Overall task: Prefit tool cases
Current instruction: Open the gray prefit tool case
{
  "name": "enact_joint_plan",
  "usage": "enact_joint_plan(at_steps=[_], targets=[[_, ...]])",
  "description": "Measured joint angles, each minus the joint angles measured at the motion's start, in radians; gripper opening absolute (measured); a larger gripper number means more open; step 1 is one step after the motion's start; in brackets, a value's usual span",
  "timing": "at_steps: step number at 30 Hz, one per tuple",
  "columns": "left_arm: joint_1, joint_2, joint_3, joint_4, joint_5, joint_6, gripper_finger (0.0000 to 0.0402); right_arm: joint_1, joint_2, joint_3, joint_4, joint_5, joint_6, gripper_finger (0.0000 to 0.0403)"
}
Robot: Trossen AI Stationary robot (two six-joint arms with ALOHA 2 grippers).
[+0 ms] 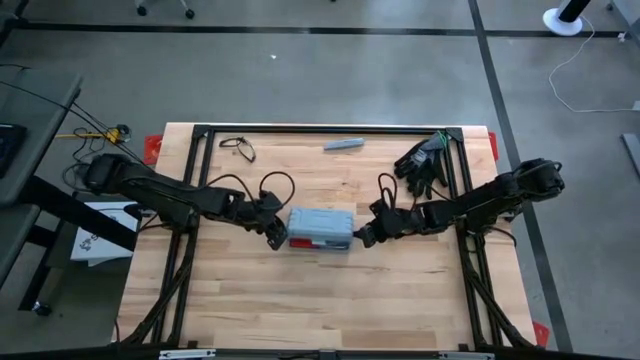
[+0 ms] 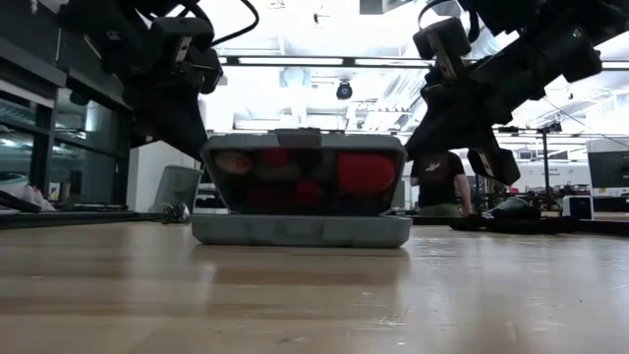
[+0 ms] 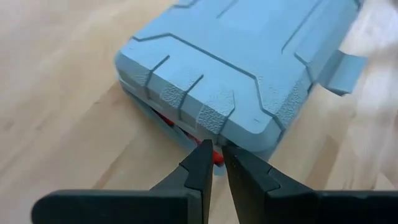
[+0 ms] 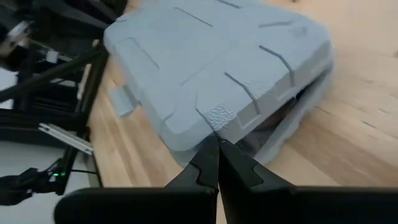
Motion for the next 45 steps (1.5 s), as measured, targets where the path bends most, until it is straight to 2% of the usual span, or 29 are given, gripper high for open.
enact_joint_plan(at_steps=[10,17,24,28,29,30,33,37,42,45], targets=[[0.041,-0.076,0.000,-0.066,-0.114,0.008,0.0044,-0.018,0.000,0.000,0.116,0.025,0.015,0.0000],[0.096,-0.094,0.000,-0.058,-0.159,0.027,0.0044,-0.033,0.000,0.000,0.167,0.037,0.007,0.0000],[0.151,-0.093,0.000,0.019,-0.193,0.028,0.0044,-0.035,0.000,0.000,0.168,0.075,0.014,0.0000],[0.180,-0.093,0.000,0.134,-0.228,0.027,0.0044,-0.035,0.000,0.000,0.172,0.081,0.035,0.0000],[0.187,-0.093,0.002,0.182,-0.225,0.025,0.0044,-0.035,0.000,0.000,0.177,0.087,0.037,0.0000],[0.190,-0.093,0.013,0.238,-0.163,0.024,0.0044,-0.037,0.002,0.007,0.203,0.137,0.037,0.0000],[0.206,-0.082,0.007,0.315,-0.085,0.087,0.0044,-0.058,-0.006,0.014,0.238,0.211,0.041,0.0000],[0.238,-0.030,0.007,0.418,-0.078,0.129,0.0044,-0.099,0.001,0.008,0.269,0.182,0.021,0.0000],[0.277,0.086,0.005,0.399,-0.046,0.130,0.0044,-0.157,0.000,0.008,0.286,0.125,0.000,0.0000],[0.298,0.162,0.006,0.421,0.030,0.137,0.0044,-0.178,0.000,0.008,0.297,0.093,-0.013,0.0000]])
